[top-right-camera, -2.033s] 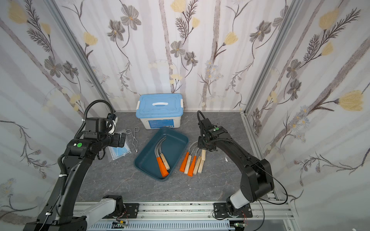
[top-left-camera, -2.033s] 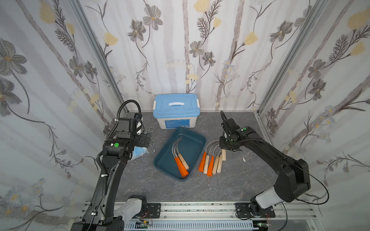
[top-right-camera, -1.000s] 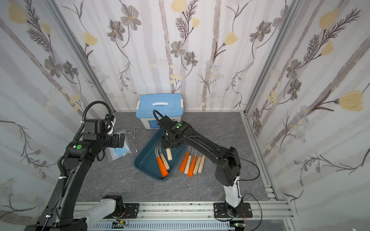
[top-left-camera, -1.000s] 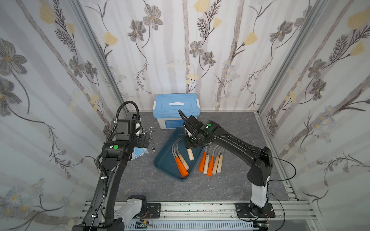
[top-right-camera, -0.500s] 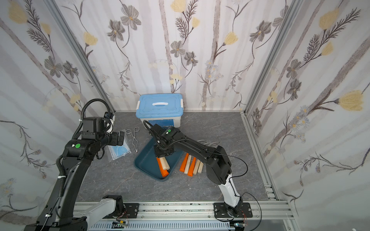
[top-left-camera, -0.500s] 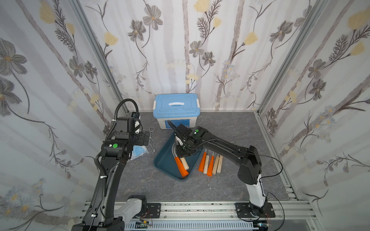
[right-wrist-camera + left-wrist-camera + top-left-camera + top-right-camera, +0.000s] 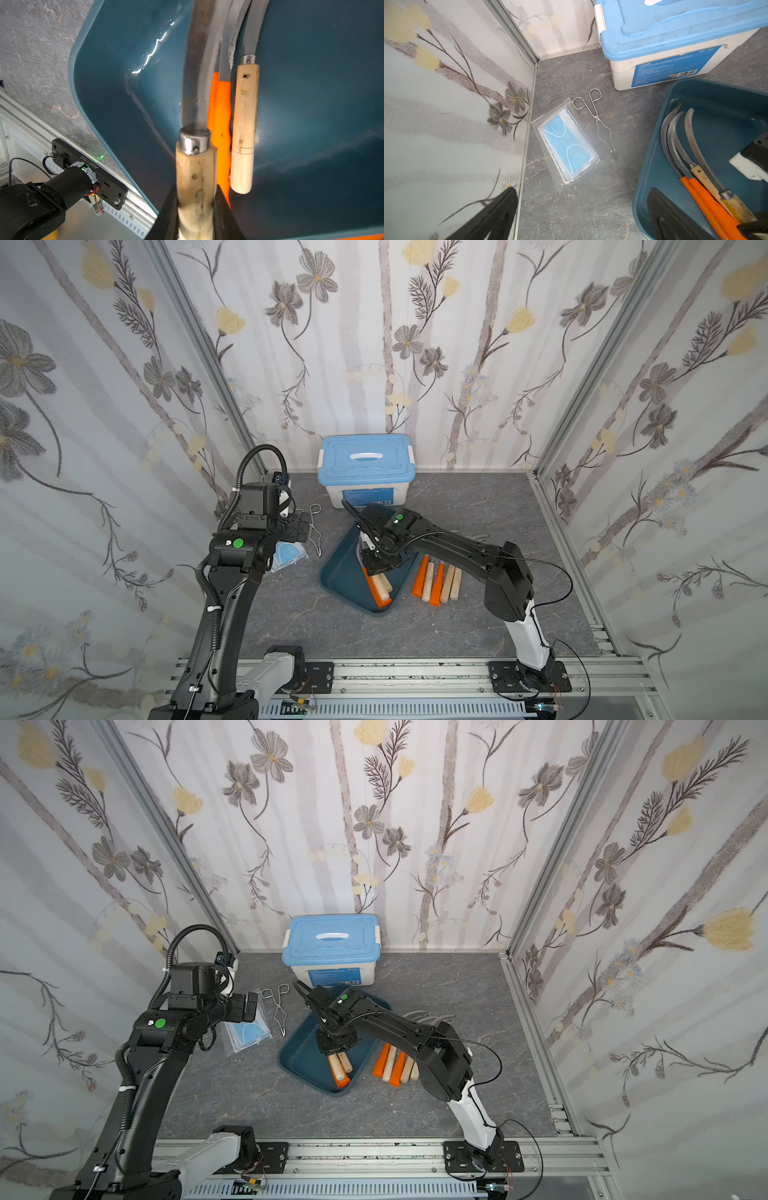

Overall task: Put small sickles into storage boxes
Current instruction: Place the sickle in the storage box.

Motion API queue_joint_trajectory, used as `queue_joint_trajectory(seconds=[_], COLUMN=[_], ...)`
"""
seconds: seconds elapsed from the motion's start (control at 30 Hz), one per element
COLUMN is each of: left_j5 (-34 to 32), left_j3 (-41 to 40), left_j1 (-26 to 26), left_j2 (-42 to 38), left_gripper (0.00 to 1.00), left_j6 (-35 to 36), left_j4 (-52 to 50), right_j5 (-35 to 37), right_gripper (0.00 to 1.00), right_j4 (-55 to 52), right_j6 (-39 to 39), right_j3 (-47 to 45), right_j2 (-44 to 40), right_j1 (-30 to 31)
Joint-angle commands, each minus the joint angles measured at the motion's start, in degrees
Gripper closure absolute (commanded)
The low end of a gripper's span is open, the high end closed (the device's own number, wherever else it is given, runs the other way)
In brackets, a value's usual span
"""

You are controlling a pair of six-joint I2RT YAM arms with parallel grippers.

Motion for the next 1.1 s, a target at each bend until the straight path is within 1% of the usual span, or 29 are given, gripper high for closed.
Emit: queue_joint_trajectory(seconds=[0.0,0.27,0.6,1.07], left_j5=[-0.25,-0.38,0.01,0.54], left_j3=[0.15,-0.27,0.15,-0.05], left_j1=[0.07,0.07,0.07,0.12], left_j2=[-0.35,-0.74,-0.52,-0.65], left_gripper=[0.0,0.0,0.0,0.0], left_j6=[0.6,0.65,0.3,-0.01], left_j4=[0.56,0.22,0.15,-0.16], right_j5=[-0.86,-1.07,-0.92,-0.98], right_gripper=[1.0,1.0,1.0,1.0], right_j4=[1.55,2.21,1.56,1.02], right_j6=[-0.61,-0.9,-1.23,-1.47], right_j3=[0.41,0.54,3.32,3.56], right_j2=[0.65,1.97,3.99,5.7], right_j1=[0.01,0.05,0.2,0.83])
